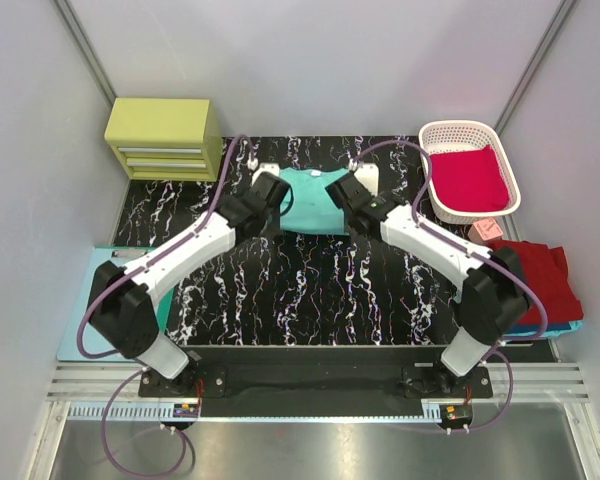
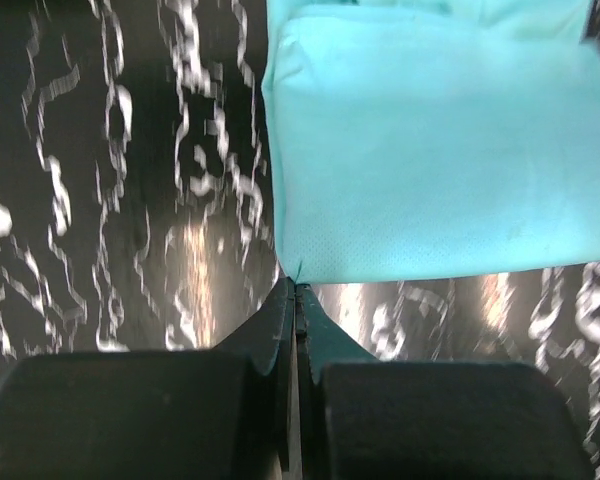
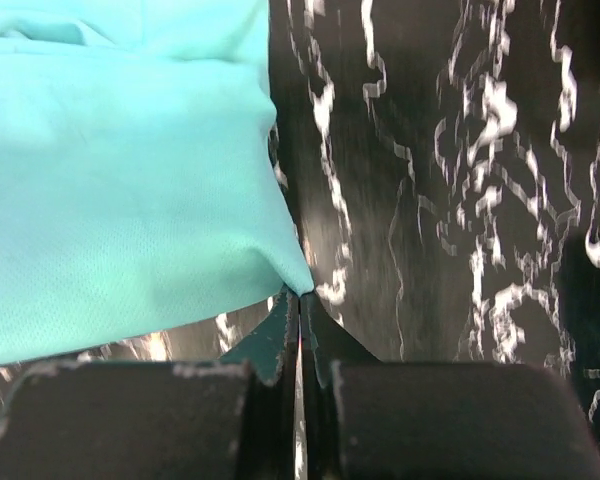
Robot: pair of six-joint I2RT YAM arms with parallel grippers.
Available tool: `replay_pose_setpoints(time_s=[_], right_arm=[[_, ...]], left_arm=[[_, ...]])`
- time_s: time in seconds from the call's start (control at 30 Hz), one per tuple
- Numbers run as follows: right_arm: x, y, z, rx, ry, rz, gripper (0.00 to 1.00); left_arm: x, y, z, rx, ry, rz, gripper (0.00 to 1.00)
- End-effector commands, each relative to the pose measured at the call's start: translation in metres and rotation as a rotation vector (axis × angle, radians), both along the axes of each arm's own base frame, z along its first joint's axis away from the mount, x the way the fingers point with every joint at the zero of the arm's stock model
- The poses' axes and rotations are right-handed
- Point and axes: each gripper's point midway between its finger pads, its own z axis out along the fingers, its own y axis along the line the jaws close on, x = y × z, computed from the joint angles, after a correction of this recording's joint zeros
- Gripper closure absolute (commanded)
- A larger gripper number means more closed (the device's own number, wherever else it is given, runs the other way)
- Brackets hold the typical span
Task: Fold and stack the t-shirts
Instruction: Fold the long partially folded tshirt into a neat square
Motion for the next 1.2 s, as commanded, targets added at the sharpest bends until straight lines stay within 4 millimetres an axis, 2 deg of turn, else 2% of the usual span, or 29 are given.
replay_pose_setpoints(time_s=[0.0,0.07,0.13,0.17,0.23,0.37,0.47,0.6,0.67,0.8,0.83,0.87,0.93,0.97,1.03,1.07,1.13,1.17], right_arm=[[-0.037,-0.017,0.007,0.0,-0.004,-0.053,1.0],[-0.053,-0.021,0.0,0.002,0.022,-0.056,1.0],[-0.066,-0.022,0.006,0.025,0.016,-0.051,1.0],[-0.075,-0.025,0.002,0.022,0.034,-0.058,1.0],[-0.087,-0.023,0.008,0.048,0.026,-0.058,1.0],[-0.115,-0.028,0.01,0.052,0.049,-0.058,1.0],[-0.132,-0.029,0.013,0.064,0.06,-0.061,1.0],[-0.148,-0.031,0.018,0.087,0.06,-0.069,1.0],[-0.15,-0.033,0.024,0.079,0.05,-0.07,1.0],[-0.13,-0.038,0.05,0.028,-0.06,-0.065,1.0],[-0.121,-0.031,0.058,0.045,-0.089,-0.057,1.0],[-0.11,-0.032,0.053,0.027,-0.079,-0.077,1.0],[-0.094,-0.029,0.051,0.039,-0.052,-0.083,1.0],[-0.085,-0.029,0.043,0.021,-0.033,-0.097,1.0],[-0.064,-0.03,0.044,0.031,-0.06,-0.115,1.0],[-0.057,-0.03,0.04,0.023,-0.059,-0.119,1.0],[-0.035,-0.032,0.042,0.043,-0.087,-0.135,1.0],[-0.027,-0.033,0.034,0.023,-0.074,-0.141,1.0]], left_arm=[[-0.027,0.003,0.001,-0.029,-0.025,0.019,1.0],[-0.044,0.002,-0.004,-0.043,-0.009,-0.007,1.0],[-0.058,0.002,-0.007,-0.038,0.005,-0.017,1.0],[-0.063,0.001,-0.002,-0.055,-0.003,-0.025,1.0],[-0.076,0.0,-0.002,-0.052,0.012,-0.044,1.0],[-0.099,-0.001,0.013,-0.087,0.005,-0.064,1.0],[-0.118,0.0,0.014,-0.093,0.027,-0.067,1.0],[-0.141,0.007,0.011,-0.099,0.055,-0.074,1.0],[-0.144,0.01,0.012,-0.101,0.052,-0.069,1.0],[-0.128,0.014,0.023,-0.058,-0.017,-0.039,1.0],[-0.12,0.016,0.026,-0.024,-0.043,-0.03,1.0],[-0.112,0.011,0.035,-0.025,-0.065,-0.026,1.0],[-0.096,0.008,0.029,0.037,-0.066,-0.016,1.0],[-0.087,0.001,0.037,0.021,-0.086,-0.014,1.0],[-0.069,0.001,0.03,0.056,-0.081,0.001,1.0],[-0.054,0.003,0.035,0.035,-0.099,0.031,1.0],[-0.039,0.005,0.031,0.039,-0.093,0.04,1.0],[-0.024,0.009,0.028,0.041,-0.089,0.071,1.0]])
